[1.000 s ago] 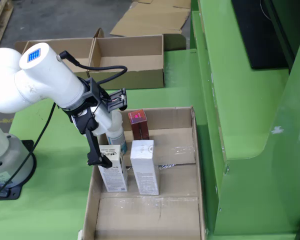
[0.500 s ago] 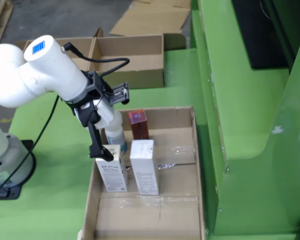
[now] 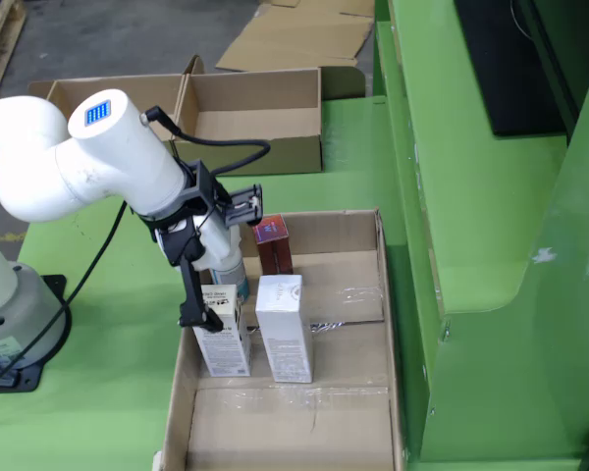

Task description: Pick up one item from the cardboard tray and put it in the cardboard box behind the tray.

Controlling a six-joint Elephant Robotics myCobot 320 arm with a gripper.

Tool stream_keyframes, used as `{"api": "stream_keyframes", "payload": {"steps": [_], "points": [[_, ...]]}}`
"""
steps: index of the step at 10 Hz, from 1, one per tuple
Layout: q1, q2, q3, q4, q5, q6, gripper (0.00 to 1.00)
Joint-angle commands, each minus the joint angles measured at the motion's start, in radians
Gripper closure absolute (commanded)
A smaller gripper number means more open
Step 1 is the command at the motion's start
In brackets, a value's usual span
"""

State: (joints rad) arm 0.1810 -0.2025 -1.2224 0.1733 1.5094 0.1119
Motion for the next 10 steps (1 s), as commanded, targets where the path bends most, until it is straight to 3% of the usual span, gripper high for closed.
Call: {"api": "stream_keyframes", "payload": {"steps": [1, 10], "points": [[-0.05, -0.003, 0.008, 0.033, 0.026, -0.021, 0.0], [-0.1, -0.008, -0.064, 0.08, 0.048, -0.021, 0.0]]}}
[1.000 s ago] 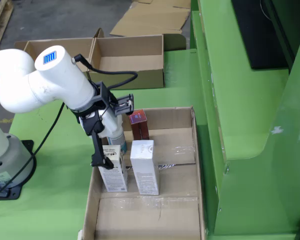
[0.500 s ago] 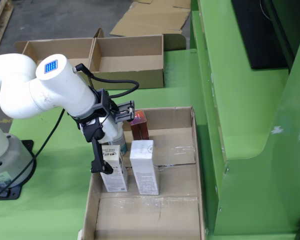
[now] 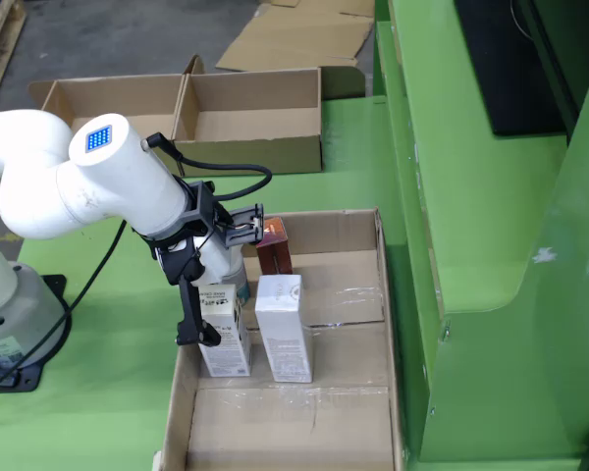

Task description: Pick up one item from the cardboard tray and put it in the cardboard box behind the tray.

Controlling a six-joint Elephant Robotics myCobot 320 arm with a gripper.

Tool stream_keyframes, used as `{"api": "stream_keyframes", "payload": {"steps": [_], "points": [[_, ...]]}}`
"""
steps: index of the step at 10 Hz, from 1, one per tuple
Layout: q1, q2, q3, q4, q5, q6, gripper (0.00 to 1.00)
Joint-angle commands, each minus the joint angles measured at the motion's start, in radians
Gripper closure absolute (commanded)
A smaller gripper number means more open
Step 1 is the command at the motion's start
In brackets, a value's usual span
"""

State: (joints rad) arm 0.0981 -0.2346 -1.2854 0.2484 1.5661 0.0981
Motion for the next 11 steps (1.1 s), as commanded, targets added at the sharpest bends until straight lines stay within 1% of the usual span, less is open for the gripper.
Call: {"api": "stream_keyframes", "payload": {"steps": [1, 2, 3, 6, 11], "points": [[-0.025, 0.023, 0.028, -0.013, -0.004, -0.011, 0.0], [-0.025, 0.023, 0.028, -0.013, -0.004, -0.011, 0.0], [-0.048, 0.028, 0.076, -0.043, -0.004, -0.019, 0.0], [-0.175, -0.029, 0.229, -0.141, 0.04, -0.077, 0.0], [-0.208, -0.032, 0.256, -0.16, 0.043, -0.094, 0.0]]}}
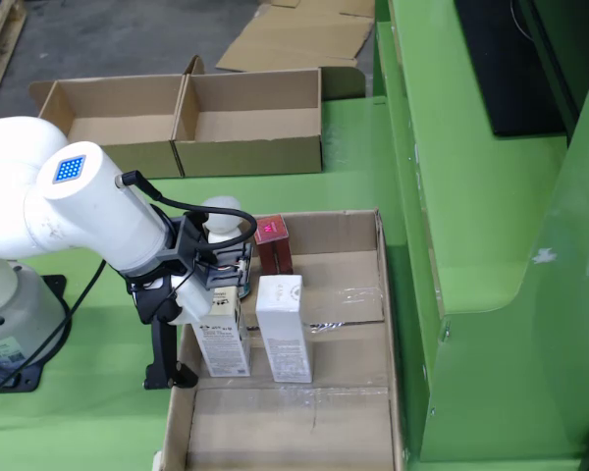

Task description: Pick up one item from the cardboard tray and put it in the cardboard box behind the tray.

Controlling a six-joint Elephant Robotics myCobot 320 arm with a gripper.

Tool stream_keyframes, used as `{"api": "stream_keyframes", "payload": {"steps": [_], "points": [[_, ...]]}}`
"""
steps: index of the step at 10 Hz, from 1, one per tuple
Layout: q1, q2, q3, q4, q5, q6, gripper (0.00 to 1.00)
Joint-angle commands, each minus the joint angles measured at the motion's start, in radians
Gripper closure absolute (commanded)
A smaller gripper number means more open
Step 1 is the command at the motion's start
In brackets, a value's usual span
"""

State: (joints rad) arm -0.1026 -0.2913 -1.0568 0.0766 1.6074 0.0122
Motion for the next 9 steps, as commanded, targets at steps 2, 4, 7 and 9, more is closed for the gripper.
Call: {"api": "stream_keyframes", "payload": {"steps": [2, 4, 7, 9], "points": [[0.001, 0.023, 0.026, 0.007, -0.003, -0.011, 0.0], [0.008, 0.022, 0.026, 0.004, -0.004, -0.016, 0.0], [0.078, 0.051, -0.007, 0.007, -0.03, -0.002, 0.0], [0.132, 0.063, -0.017, -0.001, -0.052, 0.019, 0.0]]}}
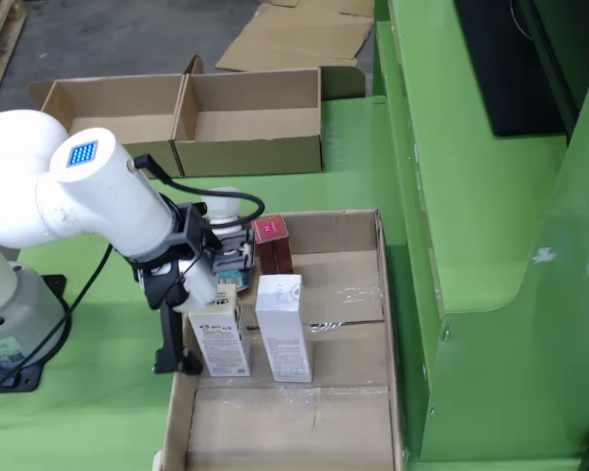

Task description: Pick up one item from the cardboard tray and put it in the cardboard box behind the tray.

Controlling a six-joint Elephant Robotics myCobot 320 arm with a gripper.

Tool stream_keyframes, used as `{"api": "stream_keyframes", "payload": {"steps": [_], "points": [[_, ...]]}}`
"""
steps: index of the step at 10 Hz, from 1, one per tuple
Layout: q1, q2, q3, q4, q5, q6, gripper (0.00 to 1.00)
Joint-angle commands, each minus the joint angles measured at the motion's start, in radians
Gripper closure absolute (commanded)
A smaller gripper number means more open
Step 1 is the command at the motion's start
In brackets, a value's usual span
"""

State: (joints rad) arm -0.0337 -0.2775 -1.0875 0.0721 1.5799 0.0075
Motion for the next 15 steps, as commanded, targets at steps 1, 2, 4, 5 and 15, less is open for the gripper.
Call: {"api": "stream_keyframes", "payload": {"steps": [1, 2, 4, 5, 15], "points": [[0.091, 0.047, 0.018, 0.001, -0.032, 0.029, 0.0], [0.103, 0.032, 0.042, -0.011, -0.036, 0.034, 0.0], [0.094, 0.017, 0.057, -0.011, -0.03, 0.03, 0.0], [0.079, -0.007, 0.076, -0.013, -0.022, 0.022, 0.0], [0.08, -0.153, 0.102, 0.037, -0.018, 0.041, 0.0]]}}
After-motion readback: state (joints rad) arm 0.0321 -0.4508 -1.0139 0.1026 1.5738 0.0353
